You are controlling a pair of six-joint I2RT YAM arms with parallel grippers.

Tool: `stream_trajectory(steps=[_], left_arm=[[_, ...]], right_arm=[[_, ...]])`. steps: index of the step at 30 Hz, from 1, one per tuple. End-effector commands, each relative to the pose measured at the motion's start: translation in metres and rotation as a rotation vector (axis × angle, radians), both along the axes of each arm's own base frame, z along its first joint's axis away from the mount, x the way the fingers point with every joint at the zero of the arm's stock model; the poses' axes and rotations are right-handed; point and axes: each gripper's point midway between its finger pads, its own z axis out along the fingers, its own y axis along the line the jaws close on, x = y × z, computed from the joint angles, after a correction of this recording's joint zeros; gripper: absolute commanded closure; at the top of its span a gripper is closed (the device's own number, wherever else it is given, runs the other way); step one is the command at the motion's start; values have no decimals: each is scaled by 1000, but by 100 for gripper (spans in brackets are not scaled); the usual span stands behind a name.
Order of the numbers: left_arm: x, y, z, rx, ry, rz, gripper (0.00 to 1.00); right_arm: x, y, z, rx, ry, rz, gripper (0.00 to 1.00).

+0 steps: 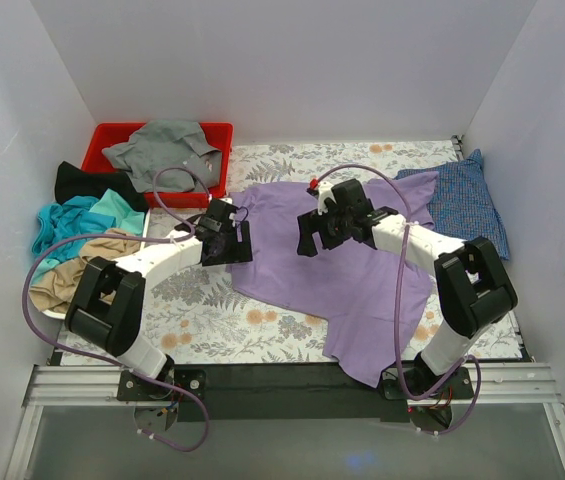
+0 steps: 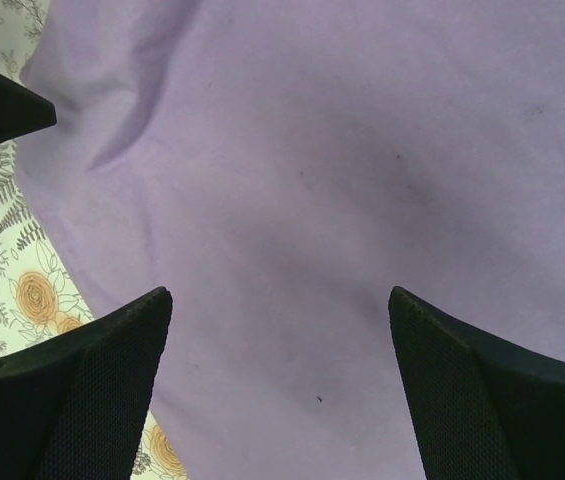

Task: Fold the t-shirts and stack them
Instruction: Flatten the tshirt out

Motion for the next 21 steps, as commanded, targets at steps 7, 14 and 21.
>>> stream_trajectory(steps=[7,14,21], left_arm=[[-10,19,-19,-23,-2,158,28],[-11,29,-14,-132,-40,248,34],[-10,33,-7,-257,-91,278,45]], right_arm=[[-2,7,-11,-3,19,14,9],[-9,4,-24,-19,48,32,12],[-12,4,-32,-25,69,45,14]])
